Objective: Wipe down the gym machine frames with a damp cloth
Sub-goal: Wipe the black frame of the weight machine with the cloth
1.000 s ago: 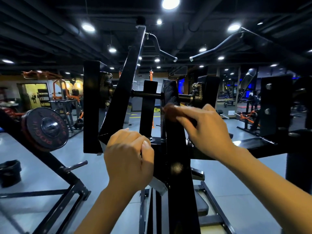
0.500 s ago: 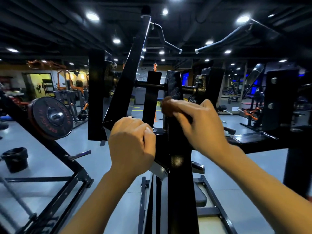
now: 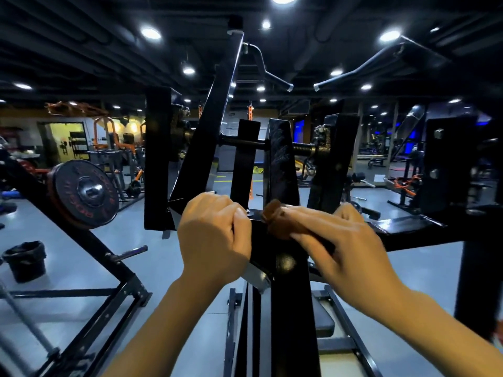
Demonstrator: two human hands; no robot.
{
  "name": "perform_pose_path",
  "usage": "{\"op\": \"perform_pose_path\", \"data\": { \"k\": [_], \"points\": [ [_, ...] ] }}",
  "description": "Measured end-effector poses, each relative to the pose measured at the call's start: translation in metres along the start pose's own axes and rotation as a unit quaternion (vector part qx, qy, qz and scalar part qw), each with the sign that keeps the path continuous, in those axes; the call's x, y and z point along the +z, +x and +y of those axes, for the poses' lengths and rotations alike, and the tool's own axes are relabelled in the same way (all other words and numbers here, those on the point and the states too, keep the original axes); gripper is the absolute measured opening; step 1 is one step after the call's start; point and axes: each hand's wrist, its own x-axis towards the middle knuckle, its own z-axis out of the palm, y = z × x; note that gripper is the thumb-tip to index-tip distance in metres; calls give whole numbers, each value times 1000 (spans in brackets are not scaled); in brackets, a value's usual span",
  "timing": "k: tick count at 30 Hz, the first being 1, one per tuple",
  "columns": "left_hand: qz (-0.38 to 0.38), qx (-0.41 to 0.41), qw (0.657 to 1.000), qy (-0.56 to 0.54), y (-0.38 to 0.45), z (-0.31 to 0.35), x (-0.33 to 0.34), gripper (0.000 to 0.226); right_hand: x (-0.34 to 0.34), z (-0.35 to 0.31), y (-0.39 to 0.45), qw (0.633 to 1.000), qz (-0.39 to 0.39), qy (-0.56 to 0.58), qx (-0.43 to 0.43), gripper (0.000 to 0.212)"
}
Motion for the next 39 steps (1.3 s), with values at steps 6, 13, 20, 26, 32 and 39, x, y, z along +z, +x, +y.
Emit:
{"op": "perform_pose_path", "data": {
  "k": [6, 13, 20, 26, 32, 39],
  "points": [
    [14, 16, 1000, -7, 0, -2, 1, 40, 9, 2, 32, 998, 44, -22, 40, 37],
    [12, 13, 1000, -13, -1, -2, 1, 42, -7, 6, 7, 1000, -7, -27, 8, 40],
    [12, 22, 1000, -3, -1, -2, 0, 41, -7, -17, -18, 998, -40, 4, -40, 43],
    [6, 20, 1000, -12, -1, -3, 2, 44, -2, 4, 10, 1000, 15, -16, 18, 38],
    [9, 21, 1000, 7, -2, -4, 1, 44, -11, -13, -36, 998, -41, 18, -36, 42],
    [-12, 35, 999, 11, 0, -5, 0, 45, 0, -11, -13, 1000, 18, 7, 12, 40]
  ]
}}
